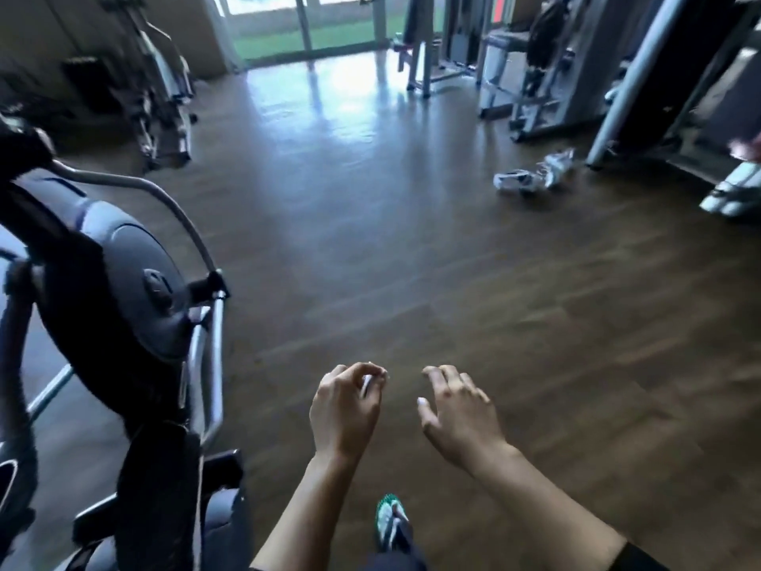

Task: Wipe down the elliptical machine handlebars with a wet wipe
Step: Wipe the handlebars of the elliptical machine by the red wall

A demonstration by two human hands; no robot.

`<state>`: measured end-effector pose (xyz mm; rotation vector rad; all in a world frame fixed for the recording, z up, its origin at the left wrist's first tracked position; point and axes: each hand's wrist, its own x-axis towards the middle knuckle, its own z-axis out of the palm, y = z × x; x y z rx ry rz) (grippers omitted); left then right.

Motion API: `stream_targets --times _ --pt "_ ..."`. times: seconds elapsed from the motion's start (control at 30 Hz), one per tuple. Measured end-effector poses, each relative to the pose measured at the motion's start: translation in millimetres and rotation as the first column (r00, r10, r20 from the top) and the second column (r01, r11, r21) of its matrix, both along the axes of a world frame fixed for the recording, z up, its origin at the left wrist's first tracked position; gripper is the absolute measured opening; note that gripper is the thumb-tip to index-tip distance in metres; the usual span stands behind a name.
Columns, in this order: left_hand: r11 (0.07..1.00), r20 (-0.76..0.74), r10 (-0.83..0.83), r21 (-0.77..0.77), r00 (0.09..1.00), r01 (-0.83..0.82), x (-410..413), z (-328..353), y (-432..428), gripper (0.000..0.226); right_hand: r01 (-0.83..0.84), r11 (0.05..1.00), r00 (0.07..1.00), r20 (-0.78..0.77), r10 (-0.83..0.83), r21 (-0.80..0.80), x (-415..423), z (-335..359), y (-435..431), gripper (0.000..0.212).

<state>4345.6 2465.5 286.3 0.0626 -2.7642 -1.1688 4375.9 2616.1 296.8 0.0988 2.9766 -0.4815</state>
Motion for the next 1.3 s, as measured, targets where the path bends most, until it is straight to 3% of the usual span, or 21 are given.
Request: stream_targets --times 0.33,0.6,0.83,1.1,1.3 --pt "0.977 -0.039 0.212 -0.016 0.976 -0.213 -268 24 -42 0.007 -0.229 0.974 0.973 -0.039 0.228 -0.004 -301 21 -40 0.049" --pt "0.878 -0.024 0.479 -0.01 0.878 -0.479 -436 17 -70 0.005 -0.548 0.837 0.836 -0.045 0.547 0.004 -512 25 -81 0.047" --pt "0.666 -0.06 0.745 0.102 0.664 -0.739 -545 42 -110 0.006 -0.795 0.606 0.602 -0.132 0.788 -0.006 -665 54 -152 0.043" --pt "0.444 -0.135 0.89 0.041 0.436 -0.895 -629 44 -204 0.005 -0.937 0.347 0.345 -0.203 0.916 -0.03 -773 54 -276 0.04" --pt "0.215 -0.183 0.961 0.021 0.208 -0.976 -663 59 -258 0.006 -0.991 0.133 0.132 -0.221 0.966 -0.014 -821 64 -355 0.044"
